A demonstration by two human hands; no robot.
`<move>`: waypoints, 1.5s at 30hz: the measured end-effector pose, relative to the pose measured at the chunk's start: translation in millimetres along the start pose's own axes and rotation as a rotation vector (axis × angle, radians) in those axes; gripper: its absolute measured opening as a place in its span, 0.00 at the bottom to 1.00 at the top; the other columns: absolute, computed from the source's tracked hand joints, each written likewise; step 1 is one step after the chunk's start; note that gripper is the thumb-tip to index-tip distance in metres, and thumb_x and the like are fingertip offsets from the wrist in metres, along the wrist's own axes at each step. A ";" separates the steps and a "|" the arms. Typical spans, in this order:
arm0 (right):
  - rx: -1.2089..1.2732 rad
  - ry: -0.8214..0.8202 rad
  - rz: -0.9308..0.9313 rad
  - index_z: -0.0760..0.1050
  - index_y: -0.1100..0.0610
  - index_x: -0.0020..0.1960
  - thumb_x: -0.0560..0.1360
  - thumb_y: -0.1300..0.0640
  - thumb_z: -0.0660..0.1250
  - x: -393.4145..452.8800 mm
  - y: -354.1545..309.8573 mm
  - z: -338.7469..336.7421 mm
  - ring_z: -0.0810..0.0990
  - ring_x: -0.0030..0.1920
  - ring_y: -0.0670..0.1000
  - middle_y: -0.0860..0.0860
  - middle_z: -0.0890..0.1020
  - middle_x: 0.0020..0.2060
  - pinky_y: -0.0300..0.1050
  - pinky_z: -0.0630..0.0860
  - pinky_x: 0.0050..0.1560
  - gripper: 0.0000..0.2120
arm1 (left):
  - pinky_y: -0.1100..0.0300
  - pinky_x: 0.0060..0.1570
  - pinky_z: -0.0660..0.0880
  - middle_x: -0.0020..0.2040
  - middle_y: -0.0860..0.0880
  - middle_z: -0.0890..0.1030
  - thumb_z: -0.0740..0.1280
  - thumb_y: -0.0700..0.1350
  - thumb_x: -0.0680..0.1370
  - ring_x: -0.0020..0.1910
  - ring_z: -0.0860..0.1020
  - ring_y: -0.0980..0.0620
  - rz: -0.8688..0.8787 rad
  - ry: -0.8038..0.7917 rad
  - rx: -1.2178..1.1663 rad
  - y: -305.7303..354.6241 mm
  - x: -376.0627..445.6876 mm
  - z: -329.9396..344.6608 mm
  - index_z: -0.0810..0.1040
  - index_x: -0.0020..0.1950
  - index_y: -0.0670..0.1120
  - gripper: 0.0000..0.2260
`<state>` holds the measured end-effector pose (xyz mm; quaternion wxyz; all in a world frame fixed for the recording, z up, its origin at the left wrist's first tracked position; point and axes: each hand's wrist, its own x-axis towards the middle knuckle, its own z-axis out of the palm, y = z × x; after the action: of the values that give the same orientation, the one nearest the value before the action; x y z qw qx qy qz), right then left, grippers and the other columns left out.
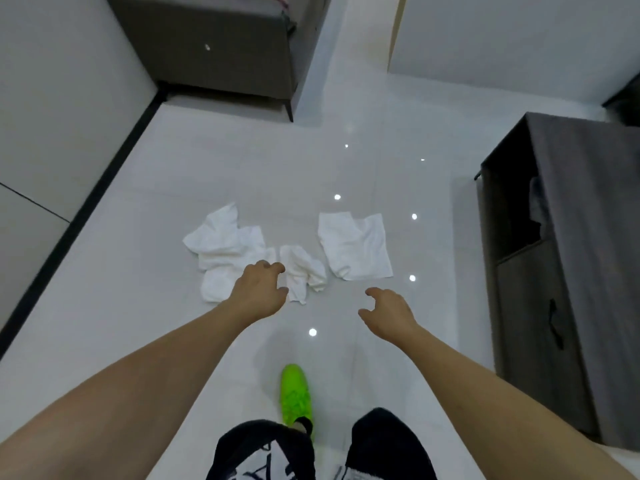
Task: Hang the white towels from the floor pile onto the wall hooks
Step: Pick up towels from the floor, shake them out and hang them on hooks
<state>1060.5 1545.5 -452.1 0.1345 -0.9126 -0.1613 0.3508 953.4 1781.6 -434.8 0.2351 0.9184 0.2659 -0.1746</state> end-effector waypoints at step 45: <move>0.910 -0.050 0.351 0.63 0.53 0.33 0.69 0.63 0.62 502.1 80.3 73.6 0.64 0.30 0.49 0.48 0.67 0.28 0.41 0.62 0.30 0.11 | 0.62 0.52 0.63 0.65 0.46 0.74 0.63 0.51 0.79 0.60 0.74 0.47 -0.312 -0.198 -0.308 55.3 378.0 255.7 0.71 0.69 0.48 0.19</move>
<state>1378.6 1677.2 -833.5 0.4546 -0.7660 0.1614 0.4250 1236.5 1759.7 -796.3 0.3674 0.7980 0.4037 -0.2556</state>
